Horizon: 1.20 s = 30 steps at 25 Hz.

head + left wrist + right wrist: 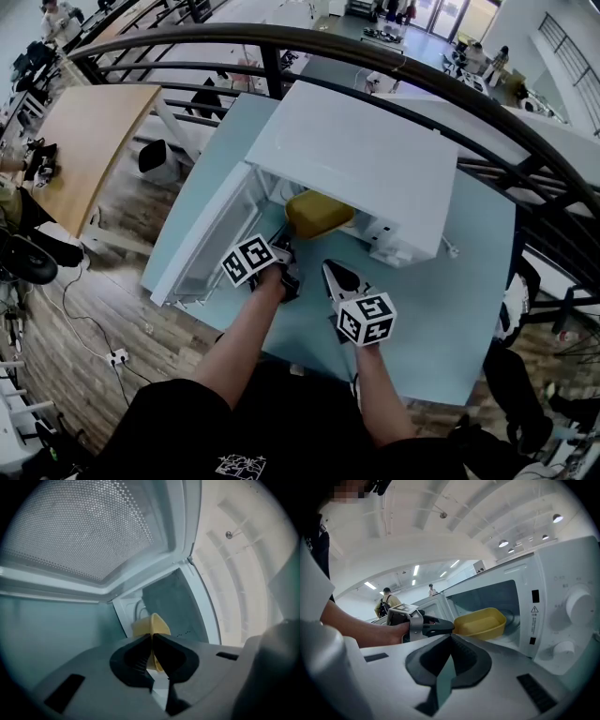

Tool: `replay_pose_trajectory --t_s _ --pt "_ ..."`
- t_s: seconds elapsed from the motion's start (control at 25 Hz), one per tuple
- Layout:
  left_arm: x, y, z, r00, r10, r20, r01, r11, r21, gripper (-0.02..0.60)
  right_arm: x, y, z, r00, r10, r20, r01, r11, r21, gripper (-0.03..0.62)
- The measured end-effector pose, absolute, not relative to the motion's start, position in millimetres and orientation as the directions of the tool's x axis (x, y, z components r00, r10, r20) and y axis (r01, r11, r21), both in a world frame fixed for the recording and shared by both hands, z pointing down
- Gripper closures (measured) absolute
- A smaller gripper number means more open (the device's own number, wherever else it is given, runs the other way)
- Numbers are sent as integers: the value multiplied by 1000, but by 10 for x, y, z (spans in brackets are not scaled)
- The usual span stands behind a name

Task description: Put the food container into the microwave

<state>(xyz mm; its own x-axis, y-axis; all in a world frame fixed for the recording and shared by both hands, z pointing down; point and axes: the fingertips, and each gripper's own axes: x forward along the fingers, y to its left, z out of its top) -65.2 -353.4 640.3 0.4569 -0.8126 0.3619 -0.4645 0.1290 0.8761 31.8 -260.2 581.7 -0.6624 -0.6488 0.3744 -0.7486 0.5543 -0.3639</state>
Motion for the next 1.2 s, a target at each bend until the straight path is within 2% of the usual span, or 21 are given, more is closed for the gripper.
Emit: replay_pose_trajectory --t_s 1.2 --pt "-295 -4449 6582 463 -816 347 -433 134 892 552 547 -3099 5941 -612 -687 391 -786 474 -398 588"
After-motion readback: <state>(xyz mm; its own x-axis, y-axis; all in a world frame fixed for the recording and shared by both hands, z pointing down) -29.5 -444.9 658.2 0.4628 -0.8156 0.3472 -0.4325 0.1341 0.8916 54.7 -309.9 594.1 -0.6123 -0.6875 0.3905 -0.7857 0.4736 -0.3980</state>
